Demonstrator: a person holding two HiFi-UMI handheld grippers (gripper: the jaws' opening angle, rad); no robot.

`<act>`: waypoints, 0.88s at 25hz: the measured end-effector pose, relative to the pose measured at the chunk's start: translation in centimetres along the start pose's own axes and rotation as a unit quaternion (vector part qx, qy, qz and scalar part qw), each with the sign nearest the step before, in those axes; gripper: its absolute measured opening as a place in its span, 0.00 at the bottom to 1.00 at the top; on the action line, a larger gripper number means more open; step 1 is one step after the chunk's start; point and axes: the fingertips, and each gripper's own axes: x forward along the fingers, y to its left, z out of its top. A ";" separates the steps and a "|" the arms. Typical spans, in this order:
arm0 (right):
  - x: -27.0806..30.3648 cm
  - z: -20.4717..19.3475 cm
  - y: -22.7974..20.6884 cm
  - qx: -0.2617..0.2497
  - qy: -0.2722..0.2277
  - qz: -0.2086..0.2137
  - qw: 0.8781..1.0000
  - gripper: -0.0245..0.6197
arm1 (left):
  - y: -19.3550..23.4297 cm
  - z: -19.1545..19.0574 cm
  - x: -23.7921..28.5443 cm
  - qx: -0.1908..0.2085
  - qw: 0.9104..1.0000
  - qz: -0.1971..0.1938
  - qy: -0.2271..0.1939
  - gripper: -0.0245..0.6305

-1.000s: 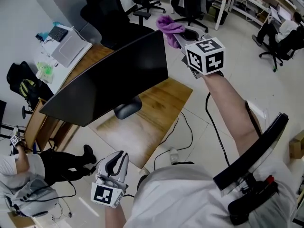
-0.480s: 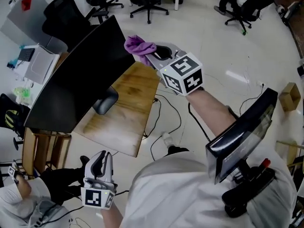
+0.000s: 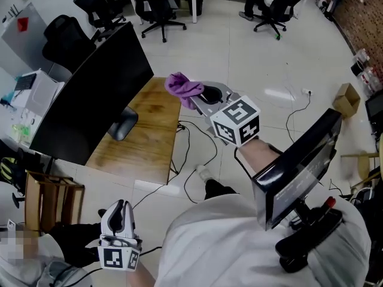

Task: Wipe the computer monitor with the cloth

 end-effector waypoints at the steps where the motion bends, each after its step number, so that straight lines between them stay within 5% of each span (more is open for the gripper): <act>1: -0.7 -0.2 0.5 0.003 0.001 0.000 1.000 0.11 | -0.2 -0.1 -0.5 -0.001 1.000 -0.001 -0.001 0.15; 22: -4.9 -1.4 5.9 -0.015 0.015 0.010 1.000 0.11 | -2.7 -1.9 -5.0 -0.004 1.000 -0.009 -0.023 0.14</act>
